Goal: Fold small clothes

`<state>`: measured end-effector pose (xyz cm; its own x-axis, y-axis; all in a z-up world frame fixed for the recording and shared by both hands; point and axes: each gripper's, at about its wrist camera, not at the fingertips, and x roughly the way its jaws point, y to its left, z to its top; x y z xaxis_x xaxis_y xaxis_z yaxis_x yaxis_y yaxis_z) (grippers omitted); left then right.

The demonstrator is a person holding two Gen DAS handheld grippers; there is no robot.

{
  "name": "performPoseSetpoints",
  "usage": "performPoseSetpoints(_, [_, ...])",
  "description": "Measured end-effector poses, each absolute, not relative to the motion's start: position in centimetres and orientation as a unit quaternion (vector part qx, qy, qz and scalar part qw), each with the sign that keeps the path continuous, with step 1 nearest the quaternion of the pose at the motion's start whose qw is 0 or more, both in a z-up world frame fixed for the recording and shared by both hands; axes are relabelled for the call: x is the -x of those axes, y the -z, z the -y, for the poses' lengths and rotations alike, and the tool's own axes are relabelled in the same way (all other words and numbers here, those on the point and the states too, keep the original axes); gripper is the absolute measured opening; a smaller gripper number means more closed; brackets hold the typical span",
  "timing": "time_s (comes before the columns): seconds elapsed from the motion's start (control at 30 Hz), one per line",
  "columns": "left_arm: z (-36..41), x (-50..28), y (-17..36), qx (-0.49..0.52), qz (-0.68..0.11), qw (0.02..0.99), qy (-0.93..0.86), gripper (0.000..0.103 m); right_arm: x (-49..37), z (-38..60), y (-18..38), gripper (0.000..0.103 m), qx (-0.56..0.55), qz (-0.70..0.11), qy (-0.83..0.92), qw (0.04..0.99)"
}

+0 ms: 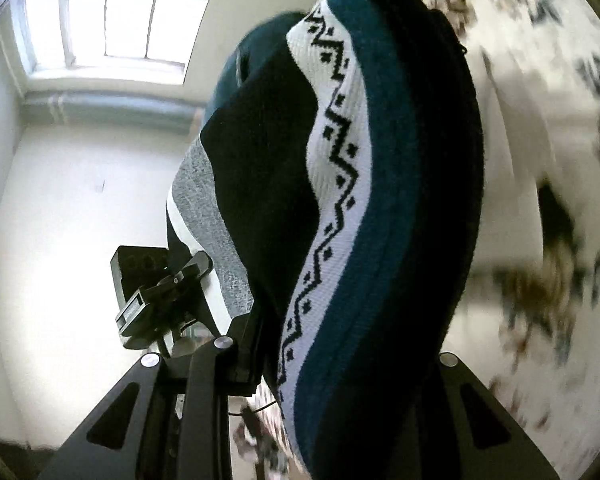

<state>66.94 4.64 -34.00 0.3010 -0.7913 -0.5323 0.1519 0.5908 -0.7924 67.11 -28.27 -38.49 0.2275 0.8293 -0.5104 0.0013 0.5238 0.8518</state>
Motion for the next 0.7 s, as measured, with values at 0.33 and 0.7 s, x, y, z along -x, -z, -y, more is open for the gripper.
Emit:
performPoseSetpoints(0.33, [-1.8,-80.8,44.0,0.239,-0.597,0.728,0.237,0.043,-81.3,27.8,45.9,0.030,-0.363,-0.599,-0.190,0.688])
performPoseSetpoints(0.7, [-2.0,-78.4,41.0,0.116,-0.527,0.829,0.145,0.083,-83.7,26.5,42.3,0.075,-0.229,-0.606,-0.096,0.756])
